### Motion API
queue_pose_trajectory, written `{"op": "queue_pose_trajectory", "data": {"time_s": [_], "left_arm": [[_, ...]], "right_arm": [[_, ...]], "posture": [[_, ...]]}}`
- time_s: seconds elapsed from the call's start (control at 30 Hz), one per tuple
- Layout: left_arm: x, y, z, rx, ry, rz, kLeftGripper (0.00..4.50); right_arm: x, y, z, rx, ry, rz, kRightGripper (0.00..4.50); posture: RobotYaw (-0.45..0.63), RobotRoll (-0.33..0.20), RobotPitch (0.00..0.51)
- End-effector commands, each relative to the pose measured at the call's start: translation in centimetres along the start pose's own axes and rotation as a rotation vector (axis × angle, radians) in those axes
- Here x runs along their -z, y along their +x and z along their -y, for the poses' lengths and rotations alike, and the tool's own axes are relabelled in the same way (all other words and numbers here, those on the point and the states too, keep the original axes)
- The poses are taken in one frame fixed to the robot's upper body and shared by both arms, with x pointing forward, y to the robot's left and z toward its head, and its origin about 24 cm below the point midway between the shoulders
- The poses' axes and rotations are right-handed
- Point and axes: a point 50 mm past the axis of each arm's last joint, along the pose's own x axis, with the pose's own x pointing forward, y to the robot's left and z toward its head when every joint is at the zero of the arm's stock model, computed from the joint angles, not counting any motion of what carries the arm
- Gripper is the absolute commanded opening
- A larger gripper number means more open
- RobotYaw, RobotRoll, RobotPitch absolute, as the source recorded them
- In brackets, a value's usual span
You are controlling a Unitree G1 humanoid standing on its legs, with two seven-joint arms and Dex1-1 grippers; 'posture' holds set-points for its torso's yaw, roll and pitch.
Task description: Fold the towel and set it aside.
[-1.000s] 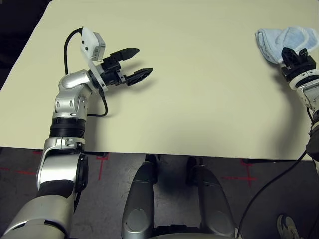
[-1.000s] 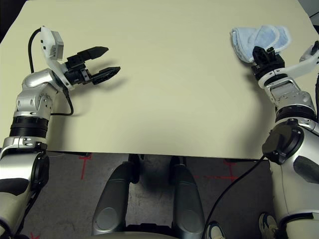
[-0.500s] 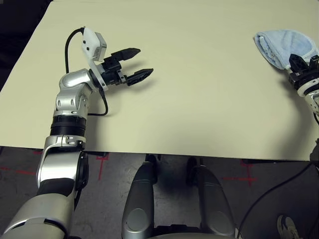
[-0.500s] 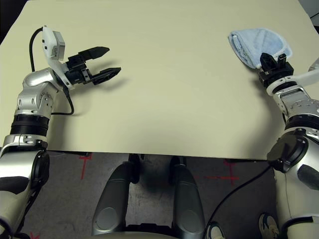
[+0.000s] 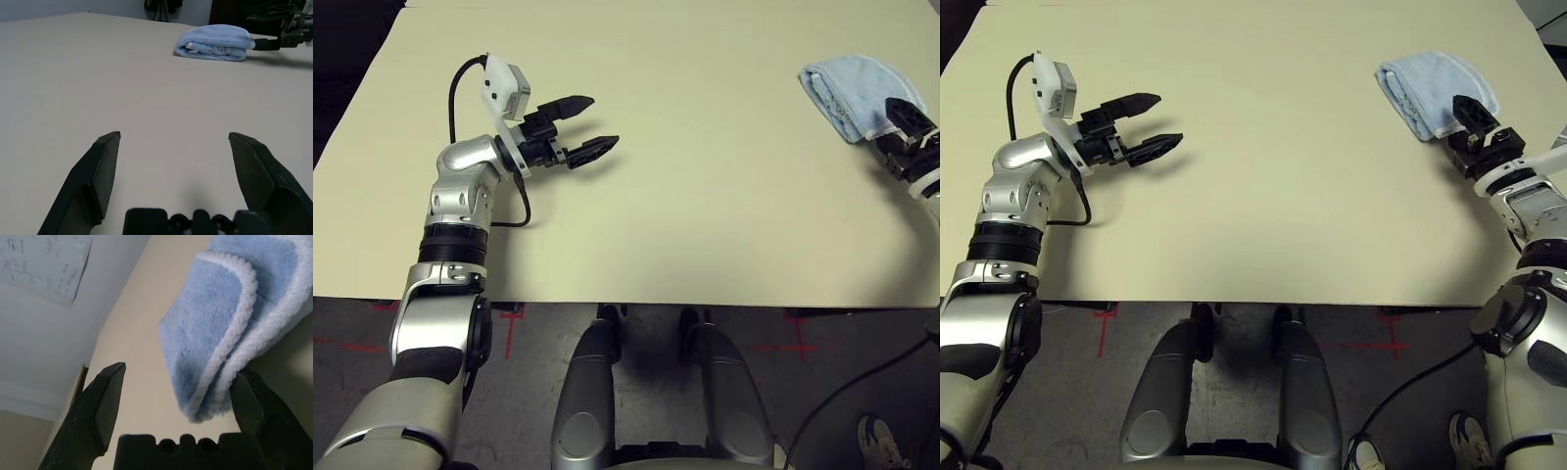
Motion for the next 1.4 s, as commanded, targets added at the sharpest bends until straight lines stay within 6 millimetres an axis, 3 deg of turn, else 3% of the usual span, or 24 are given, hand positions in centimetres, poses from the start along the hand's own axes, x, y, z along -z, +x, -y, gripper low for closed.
{"op": "queue_pose_trajectory", "data": {"time_s": [0.03, 0.3, 0.53, 0.97, 1.4], "left_arm": [[0.1, 0.3, 0.0, 0.005, 0.002, -0.005, 4.5], [0.1, -0.3, 0.0, 0.0, 0.007, -0.013, 4.5], [0.1, -0.4, 0.1, -0.004, 0.009, -0.015, 4.5], [0.2, -0.5, -0.2, -0.011, 0.011, -0.021, 4.5], [0.2, -0.3, -0.1, -0.003, 0.014, -0.02, 4.5]], "right_arm": [[1.2, 0.4, 0.5, 0.038, 0.004, 0.009, 4.45], [4.0, 3.6, -0.5, 0.023, 0.022, 0.016, 4.45], [4.4, 5.0, -1.3, 0.005, 0.01, 0.021, 4.45], [0.3, 1.4, -0.2, 0.027, -0.056, 0.016, 4.45], [-1.9, 0.8, -0.1, 0.077, -0.129, 0.104, 4.45]], "posture": [[0.0, 0.0, 0.313], [0.02, 0.0, 0.315], [0.03, 0.0, 0.314], [0.0, 0.0, 0.311], [0.01, 0.0, 0.311]]}}
